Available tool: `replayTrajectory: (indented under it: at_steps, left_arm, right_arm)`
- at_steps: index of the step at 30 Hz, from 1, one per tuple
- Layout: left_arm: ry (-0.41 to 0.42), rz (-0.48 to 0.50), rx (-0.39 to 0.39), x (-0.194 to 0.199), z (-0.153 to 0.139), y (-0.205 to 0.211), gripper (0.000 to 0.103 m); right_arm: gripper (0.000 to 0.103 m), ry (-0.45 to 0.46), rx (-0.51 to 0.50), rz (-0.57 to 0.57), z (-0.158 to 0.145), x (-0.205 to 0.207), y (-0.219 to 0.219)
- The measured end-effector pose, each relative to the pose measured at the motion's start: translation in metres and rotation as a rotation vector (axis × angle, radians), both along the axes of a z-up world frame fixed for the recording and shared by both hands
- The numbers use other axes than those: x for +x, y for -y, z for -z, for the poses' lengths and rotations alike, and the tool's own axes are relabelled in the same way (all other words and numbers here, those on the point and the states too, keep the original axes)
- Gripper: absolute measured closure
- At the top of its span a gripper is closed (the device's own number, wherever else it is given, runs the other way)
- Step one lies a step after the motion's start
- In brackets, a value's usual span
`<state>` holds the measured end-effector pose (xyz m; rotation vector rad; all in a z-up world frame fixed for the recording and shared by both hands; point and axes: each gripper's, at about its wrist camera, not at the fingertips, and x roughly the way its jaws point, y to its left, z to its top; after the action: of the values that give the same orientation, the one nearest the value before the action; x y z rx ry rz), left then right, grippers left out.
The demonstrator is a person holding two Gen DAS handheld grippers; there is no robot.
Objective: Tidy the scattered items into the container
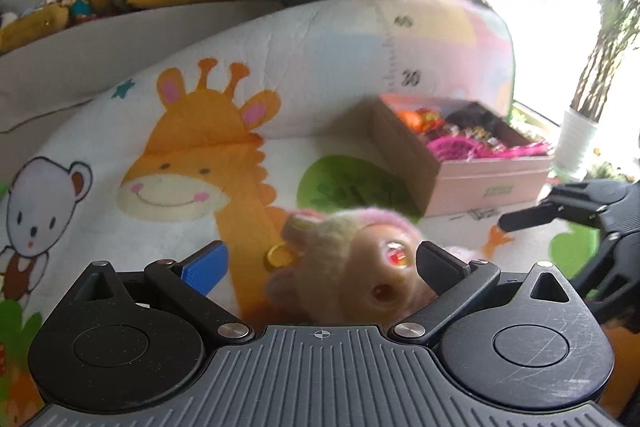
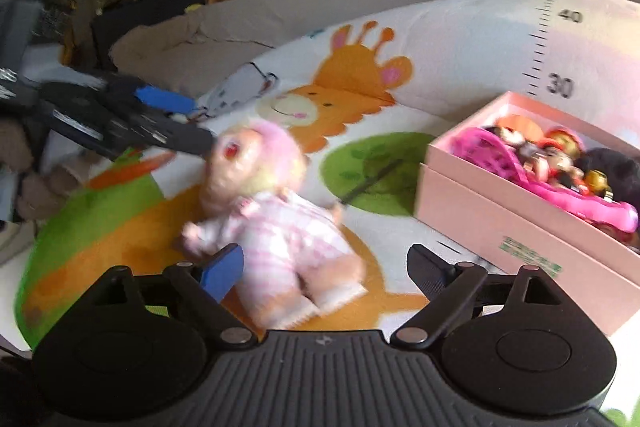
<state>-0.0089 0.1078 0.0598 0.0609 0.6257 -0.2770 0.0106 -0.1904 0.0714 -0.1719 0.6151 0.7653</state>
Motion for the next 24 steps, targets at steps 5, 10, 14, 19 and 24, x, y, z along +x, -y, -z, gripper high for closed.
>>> replayTrajectory:
  at_steps: [5,10,14,19,24]
  left_arm:
    - [-0.013,-0.002,0.014,0.018,0.003,0.009,0.0]
    - [-0.022,0.0,0.03,0.032,0.003,0.019,0.0]
    - [-0.029,0.001,0.043,0.043,0.003,0.027,0.0]
    - [-0.035,0.0,0.053,0.051,0.004,0.035,0.0]
    - [-0.002,0.003,0.059,0.043,-0.001,0.033,0.001]
  right_arm:
    - [0.013,0.028,0.025,-0.01,-0.005,0.002,-0.023]
    - [0.013,0.052,-0.042,0.014,0.003,0.01,-0.039]
    - [0.009,0.054,-0.045,0.02,0.008,0.011,-0.042]
    - [0.001,0.094,-0.079,0.032,0.012,0.006,-0.044]
    - [0.0,0.072,-0.068,0.034,0.01,-0.005,-0.027]
